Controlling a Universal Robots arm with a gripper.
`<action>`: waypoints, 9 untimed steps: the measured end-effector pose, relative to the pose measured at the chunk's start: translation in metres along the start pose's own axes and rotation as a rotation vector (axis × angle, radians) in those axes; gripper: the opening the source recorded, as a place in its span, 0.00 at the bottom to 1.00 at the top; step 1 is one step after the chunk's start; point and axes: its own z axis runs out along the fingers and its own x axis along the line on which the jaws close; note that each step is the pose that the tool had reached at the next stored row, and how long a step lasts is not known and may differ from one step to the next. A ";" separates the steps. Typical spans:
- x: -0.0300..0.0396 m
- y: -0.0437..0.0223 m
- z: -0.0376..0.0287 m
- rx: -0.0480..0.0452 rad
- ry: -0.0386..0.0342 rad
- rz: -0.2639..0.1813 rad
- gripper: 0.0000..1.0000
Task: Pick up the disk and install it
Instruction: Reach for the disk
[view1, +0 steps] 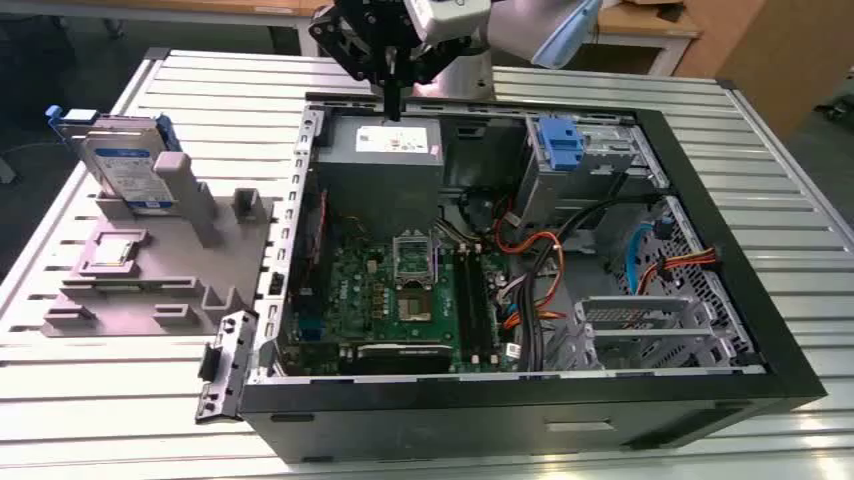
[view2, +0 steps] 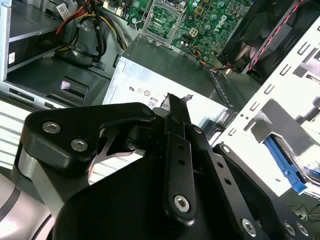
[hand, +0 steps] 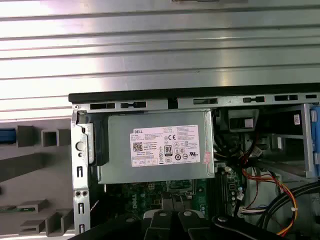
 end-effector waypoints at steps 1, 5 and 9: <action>0.0000 0.0000 0.0000 0.0000 0.0000 0.000 0.10; 0.0011 -0.0001 0.0001 0.0000 0.0000 0.000 0.10; 0.0019 -0.0001 0.0001 0.0000 0.0000 0.000 0.10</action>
